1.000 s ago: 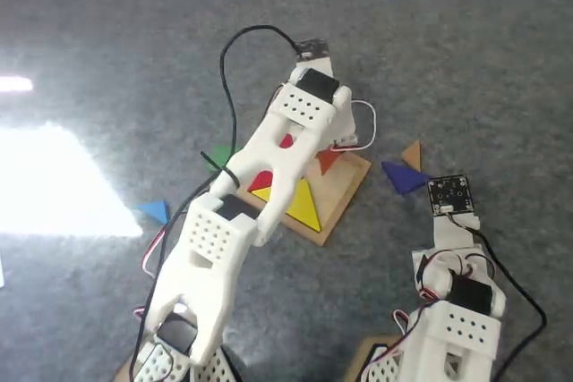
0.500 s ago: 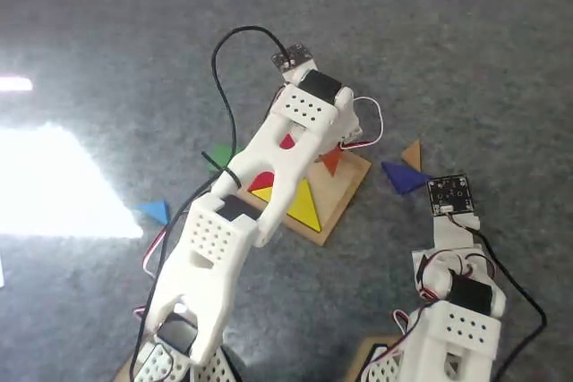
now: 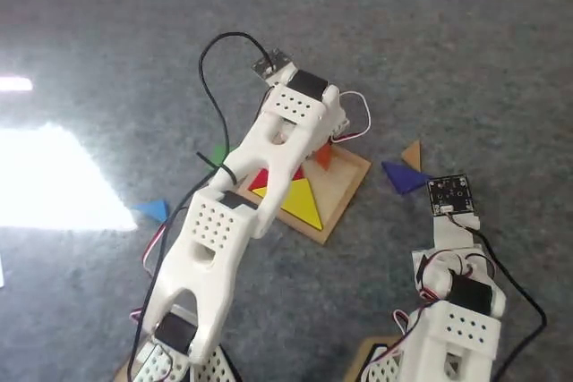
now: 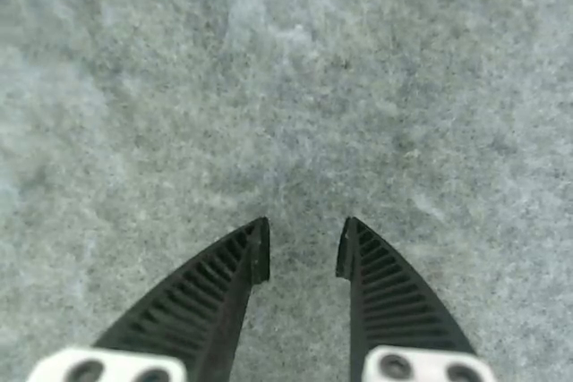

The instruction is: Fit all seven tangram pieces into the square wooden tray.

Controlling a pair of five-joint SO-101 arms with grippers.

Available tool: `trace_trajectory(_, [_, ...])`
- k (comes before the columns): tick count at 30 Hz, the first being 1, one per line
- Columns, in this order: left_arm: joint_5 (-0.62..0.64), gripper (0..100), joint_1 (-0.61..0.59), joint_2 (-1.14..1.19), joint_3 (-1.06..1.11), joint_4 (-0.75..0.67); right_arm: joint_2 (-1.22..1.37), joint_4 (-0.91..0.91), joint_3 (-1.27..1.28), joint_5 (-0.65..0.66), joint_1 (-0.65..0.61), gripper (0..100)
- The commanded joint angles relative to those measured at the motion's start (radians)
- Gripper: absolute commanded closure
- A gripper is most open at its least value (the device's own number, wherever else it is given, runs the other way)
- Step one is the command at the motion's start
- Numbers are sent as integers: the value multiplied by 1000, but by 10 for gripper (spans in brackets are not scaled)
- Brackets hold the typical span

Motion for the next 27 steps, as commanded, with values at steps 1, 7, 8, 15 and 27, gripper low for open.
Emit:
trace_trajectory(1, [-52, 987, -15, 20, -79, 29, -12, -16, -5, 11, -7, 855])
trace_trajectory(7, [-101, 987, -26, 23, -131, 104, -12, -18, -5, 11, -7, 855])
trace_trajectory(8, [-92, 987, -26, 23, -131, 118, -12, -18, -5, 11, -7, 855])
trace_trajectory(15, [-87, 988, -17, 21, -130, 187, -12, -21, -5, 11, -7, 855])
trace_trajectory(27, [-150, 986, -25, 17, -133, 150, -12, -19, -5, 11, -48, 855])
